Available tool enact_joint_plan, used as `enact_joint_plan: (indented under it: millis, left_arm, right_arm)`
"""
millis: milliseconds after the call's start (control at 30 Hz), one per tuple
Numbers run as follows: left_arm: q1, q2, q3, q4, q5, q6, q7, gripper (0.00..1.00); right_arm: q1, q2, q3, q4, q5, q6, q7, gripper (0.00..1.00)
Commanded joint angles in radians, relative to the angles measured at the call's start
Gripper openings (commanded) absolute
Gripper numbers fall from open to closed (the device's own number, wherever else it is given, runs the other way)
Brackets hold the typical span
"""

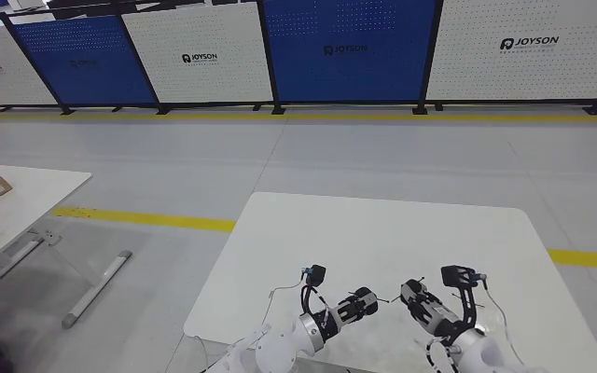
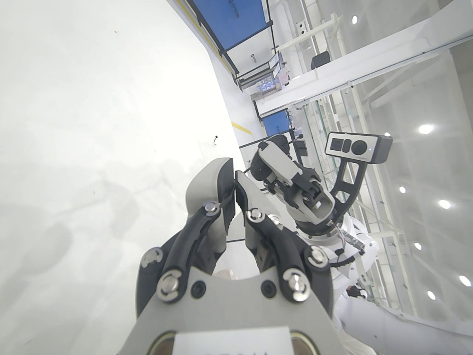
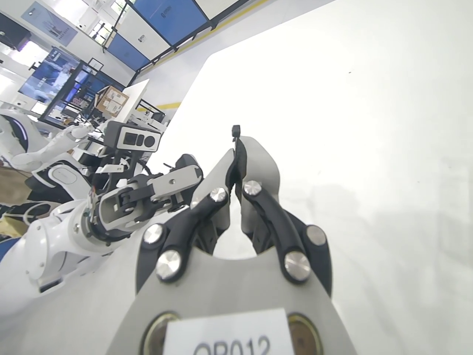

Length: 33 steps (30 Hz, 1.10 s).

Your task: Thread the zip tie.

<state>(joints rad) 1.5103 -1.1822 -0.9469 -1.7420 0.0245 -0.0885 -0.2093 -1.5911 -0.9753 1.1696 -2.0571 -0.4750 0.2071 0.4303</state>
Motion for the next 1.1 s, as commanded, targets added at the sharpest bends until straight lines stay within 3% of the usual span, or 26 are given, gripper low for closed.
enact_joint_plan:
  millis: [0,400,1067]
  left_arm:
    - [0.000,0.000,0.000,0.000,0.000,0.000,0.000,0.00]
    - [0.000,0.000,0.000,0.000,0.000,0.000,0.000,0.00]
    - [0.000,0.000,0.000,0.000,0.000,0.000,0.000,0.00]
  right_arm:
    - [-0.001,-0.001,0.001,-0.002,-0.006,-0.001,0.008,0.00]
    - [0.033,-0.013,-0.024,0.016,-0.032,0.013,0.054,0.00]
    - [0.004,-0.024,0.005,-0.003,-0.050,0.013,0.050,0.00]
